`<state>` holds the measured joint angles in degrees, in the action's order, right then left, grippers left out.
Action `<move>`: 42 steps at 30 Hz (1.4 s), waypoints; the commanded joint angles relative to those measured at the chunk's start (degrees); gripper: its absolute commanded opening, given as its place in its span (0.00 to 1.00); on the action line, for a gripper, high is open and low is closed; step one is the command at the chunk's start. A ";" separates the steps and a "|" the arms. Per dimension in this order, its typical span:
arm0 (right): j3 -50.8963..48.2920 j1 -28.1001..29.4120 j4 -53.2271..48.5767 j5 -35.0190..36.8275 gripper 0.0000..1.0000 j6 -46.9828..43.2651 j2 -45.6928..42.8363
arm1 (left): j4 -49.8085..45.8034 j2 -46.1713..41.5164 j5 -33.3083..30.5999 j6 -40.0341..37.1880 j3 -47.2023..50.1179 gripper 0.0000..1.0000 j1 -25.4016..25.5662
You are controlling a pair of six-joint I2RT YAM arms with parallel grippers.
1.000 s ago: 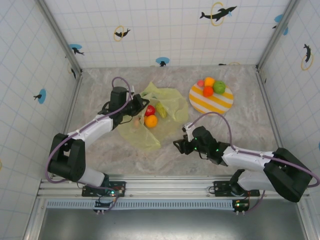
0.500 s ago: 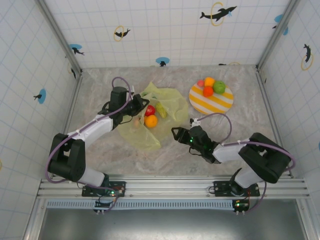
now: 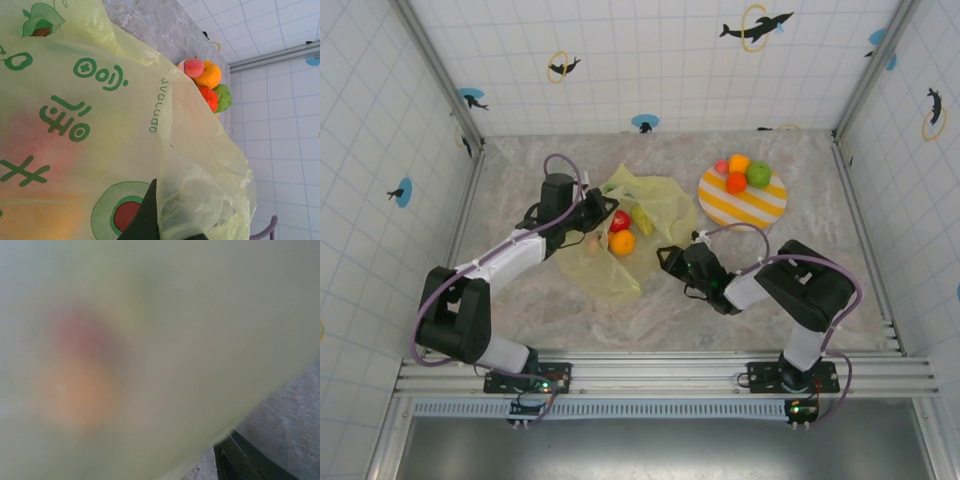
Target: Place the fruits into the plastic bag
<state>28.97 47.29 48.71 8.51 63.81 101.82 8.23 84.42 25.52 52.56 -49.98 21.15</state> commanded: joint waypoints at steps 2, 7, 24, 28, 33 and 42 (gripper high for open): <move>2.02 -0.31 3.73 0.54 0.42 1.32 2.53 | 0.65 -0.03 1.03 0.36 -0.60 0.00 -0.19; 1.99 -1.73 3.34 -0.21 0.14 -0.18 1.46 | 0.65 -0.17 1.04 0.29 -0.65 0.00 -0.15; 14.44 -3.82 -28.05 -1.76 0.02 -20.20 -22.60 | -8.99 -5.26 -2.53 -6.09 -11.86 0.00 -1.17; 17.02 -3.97 -30.81 -2.38 0.03 -22.07 -24.67 | -10.47 -6.87 -5.70 -6.59 -14.18 0.00 -2.88; 16.21 -4.50 -31.10 -3.50 0.03 -22.50 -24.74 | -9.83 -6.46 -9.96 -7.50 -10.58 0.00 -3.91; 18.40 -12.21 -36.29 -12.21 0.07 -25.66 -15.18 | -10.89 -2.60 -7.01 -9.49 -8.40 0.00 -3.94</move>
<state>44.69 36.32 16.38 -0.71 40.82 83.94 -2.22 81.80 17.74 44.88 -59.05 17.19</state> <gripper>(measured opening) 0.068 0.042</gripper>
